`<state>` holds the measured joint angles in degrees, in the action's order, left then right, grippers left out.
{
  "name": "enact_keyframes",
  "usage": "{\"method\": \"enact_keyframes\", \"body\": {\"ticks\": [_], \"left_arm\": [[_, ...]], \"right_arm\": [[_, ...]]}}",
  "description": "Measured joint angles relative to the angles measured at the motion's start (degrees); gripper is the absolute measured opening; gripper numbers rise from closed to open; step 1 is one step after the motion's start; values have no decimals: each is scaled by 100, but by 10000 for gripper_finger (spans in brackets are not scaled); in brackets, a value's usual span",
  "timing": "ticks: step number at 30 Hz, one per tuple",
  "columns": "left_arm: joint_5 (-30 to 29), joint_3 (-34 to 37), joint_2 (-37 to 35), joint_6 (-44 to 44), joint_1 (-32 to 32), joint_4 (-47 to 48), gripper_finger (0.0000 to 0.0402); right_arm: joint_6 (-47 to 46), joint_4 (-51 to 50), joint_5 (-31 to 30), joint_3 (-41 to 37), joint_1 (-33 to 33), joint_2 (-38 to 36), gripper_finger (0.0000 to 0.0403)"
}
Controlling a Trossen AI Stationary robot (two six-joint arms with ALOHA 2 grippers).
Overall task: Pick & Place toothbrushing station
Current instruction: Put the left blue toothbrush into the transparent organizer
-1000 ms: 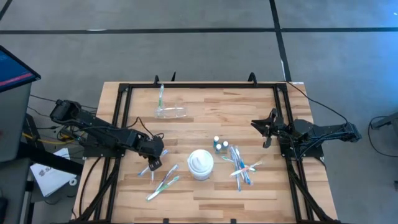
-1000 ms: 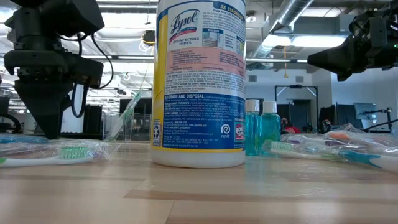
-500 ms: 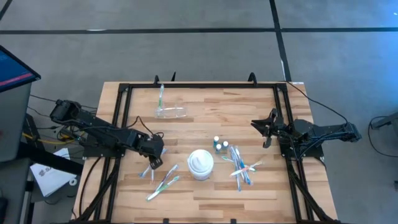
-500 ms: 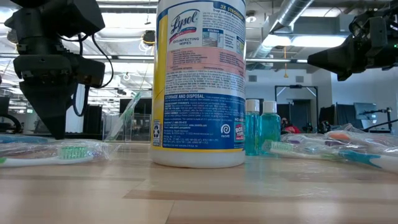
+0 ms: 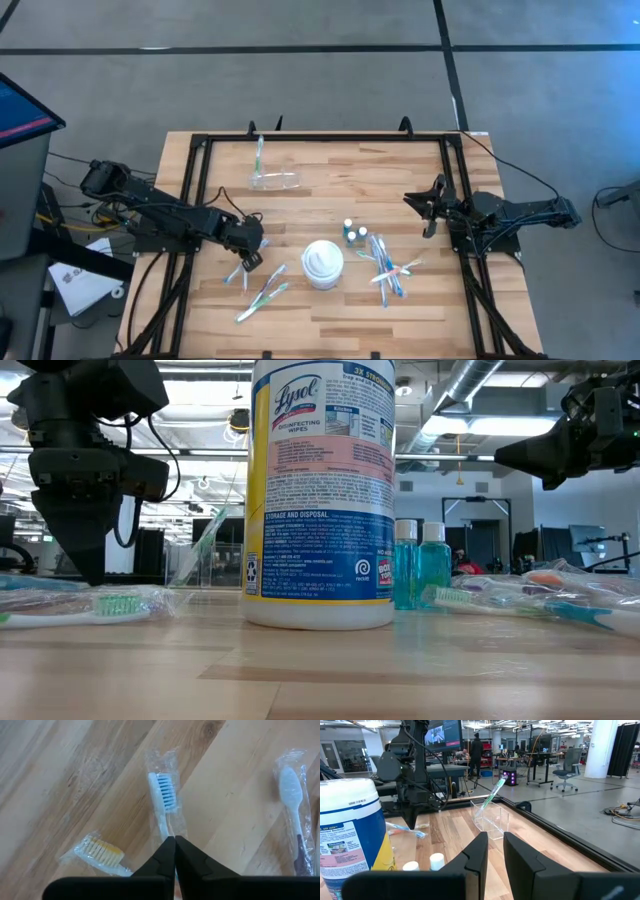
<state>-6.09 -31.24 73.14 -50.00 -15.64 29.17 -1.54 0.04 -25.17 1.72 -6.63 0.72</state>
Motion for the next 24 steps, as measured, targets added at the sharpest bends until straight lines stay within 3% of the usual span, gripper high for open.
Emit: {"method": "enact_keyframes", "body": {"ticks": [11, 24], "left_arm": [[74, 0, 0, -2, -2, 42, 8], [41, 0, 0, -3, -2, 21, 97]], "right_arm": [[0, -1, 0, 0, 0, 0, 54], [0, 1, 0, 0, 0, 1, 54]]}}
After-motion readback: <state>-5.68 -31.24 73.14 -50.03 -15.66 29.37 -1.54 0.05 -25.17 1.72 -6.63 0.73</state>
